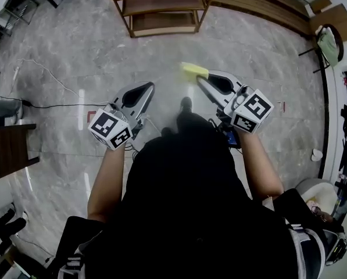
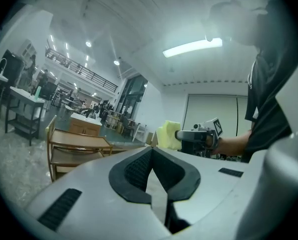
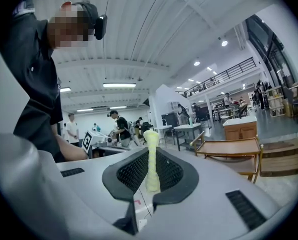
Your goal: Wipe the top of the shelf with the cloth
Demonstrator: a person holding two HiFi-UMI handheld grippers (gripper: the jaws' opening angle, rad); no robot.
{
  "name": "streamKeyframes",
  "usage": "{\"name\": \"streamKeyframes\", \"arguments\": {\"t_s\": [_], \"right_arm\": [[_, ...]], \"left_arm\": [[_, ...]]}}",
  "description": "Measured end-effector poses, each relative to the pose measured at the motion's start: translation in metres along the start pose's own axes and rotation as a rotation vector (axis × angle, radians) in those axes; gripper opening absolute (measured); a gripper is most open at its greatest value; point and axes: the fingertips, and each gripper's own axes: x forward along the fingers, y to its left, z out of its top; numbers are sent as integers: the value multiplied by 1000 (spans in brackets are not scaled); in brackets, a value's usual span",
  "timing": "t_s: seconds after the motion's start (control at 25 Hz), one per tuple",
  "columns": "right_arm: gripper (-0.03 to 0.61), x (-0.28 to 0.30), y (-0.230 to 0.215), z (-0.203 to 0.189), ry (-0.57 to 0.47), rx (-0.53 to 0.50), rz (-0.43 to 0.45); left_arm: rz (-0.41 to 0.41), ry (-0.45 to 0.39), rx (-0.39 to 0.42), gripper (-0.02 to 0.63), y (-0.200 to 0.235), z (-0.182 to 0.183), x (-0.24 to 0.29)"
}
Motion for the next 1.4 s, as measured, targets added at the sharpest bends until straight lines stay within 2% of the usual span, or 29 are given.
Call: {"name": "streamKeyframes", "arguments": {"t_s": [0.2, 0.36, 0.6, 0.96, 1.4], "right_arm": [[41, 24, -20, -7, -14, 25, 31], [41, 59, -42, -8, -24, 23, 50], [41, 94, -102, 4, -23, 16, 83], [41, 138, -194, 34, -44, 45, 140], [41, 175, -282, 50, -20, 44, 225]], "left_arm": [[68, 43, 23, 9, 25, -4, 8], [130, 53, 1, 9, 58, -2, 6], [164, 77, -9, 11, 107, 4, 45], [210, 118, 12, 9, 173, 44, 115], [301, 96, 26, 9, 247, 81, 180]]}}
